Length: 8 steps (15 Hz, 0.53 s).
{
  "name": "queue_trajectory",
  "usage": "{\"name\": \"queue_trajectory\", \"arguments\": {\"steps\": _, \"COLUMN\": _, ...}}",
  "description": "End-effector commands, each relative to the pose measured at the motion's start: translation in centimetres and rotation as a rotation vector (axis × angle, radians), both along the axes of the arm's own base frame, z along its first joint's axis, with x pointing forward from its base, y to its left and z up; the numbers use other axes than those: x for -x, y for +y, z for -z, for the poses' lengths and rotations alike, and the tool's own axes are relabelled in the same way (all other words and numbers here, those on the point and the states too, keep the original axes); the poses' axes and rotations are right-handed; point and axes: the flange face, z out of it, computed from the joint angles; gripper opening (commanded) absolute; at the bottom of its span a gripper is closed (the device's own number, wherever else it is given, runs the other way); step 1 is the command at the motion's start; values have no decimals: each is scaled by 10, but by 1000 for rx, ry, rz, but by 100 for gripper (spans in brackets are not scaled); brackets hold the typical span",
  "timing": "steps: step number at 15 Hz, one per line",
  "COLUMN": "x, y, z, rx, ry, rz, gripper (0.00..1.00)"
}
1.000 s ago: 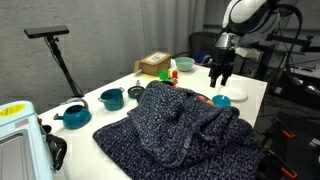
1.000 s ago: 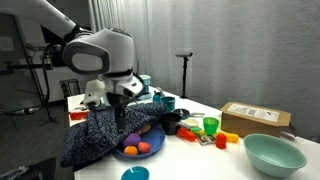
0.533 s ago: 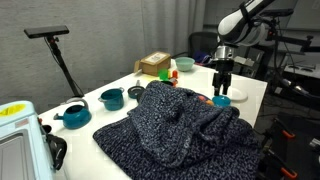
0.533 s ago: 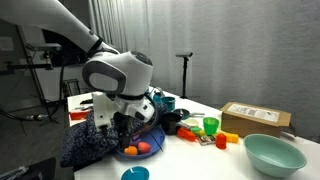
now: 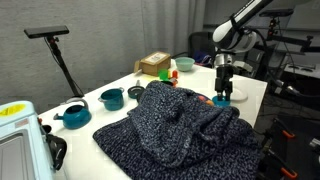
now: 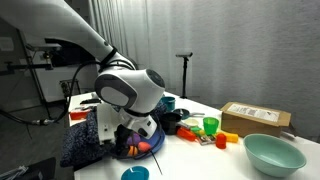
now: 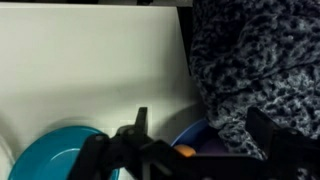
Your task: Pull back the blanket
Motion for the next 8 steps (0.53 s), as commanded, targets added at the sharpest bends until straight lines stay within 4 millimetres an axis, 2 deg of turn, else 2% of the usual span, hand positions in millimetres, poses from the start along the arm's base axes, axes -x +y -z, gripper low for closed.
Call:
{"name": "queue_trajectory", "arguments": {"steps": 1, "x": -10, "y": 9, "z": -5, "rx": -37, "ry": -81, "rz": 21, "gripper": 100}}
{"name": "queue_trajectory", "arguments": {"steps": 4, "x": -17, "y": 21, "z": -6, "rx": -45, "ry": -146, "rz": 126, "gripper": 100}}
{"name": "queue_trajectory", "arguments": {"steps": 8, "x": -16, "y": 34, "z": 7, "rx": -76, "ry": -76, "rz": 165, "gripper": 100}}
